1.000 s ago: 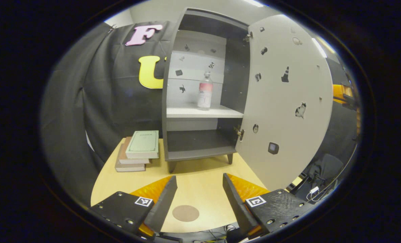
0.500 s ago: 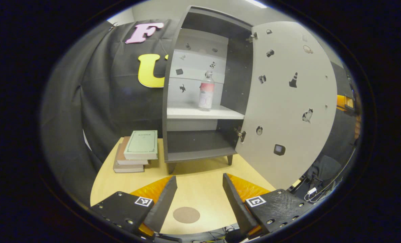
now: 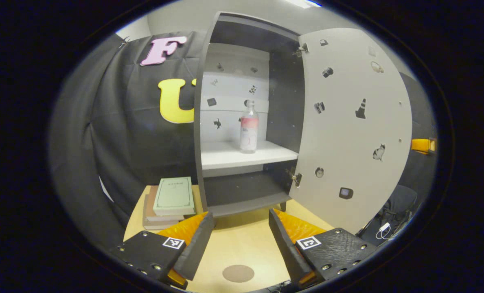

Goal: Open the cabinet door with the right hand, grasp the bottle in the cabinet with the left hand and place it on the coaster, then close the cabinet door with the right hand.

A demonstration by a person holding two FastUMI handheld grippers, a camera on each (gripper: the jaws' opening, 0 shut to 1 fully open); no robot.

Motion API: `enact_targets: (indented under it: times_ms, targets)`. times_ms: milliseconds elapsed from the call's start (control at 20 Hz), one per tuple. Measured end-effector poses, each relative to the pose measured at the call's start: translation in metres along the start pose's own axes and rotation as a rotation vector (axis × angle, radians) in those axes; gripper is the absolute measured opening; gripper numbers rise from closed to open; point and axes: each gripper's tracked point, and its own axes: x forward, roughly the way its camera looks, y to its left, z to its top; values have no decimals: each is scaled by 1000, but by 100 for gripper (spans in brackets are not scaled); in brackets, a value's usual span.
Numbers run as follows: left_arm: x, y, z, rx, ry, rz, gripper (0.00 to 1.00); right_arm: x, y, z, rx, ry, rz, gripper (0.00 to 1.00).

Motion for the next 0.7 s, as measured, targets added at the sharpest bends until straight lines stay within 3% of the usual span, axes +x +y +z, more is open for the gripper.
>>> enact_targets:
  times_ms: [300, 350, 400, 700]
  targets:
    - [54, -11, 73, -9, -97, -19, 84, 12, -21, 13, -5, -43, -92, 0]
    - [61, -12, 88, -13, -115, -16, 84, 16, -21, 14, -5, -50, -93, 4]
    - [72, -13, 102, -17, -135, -11, 84, 18, -23, 15, -7, -58, -98, 0]
    - [128, -10, 155, 35, -213, 25, 84, 33, -26, 20, 41, -73, -115, 45]
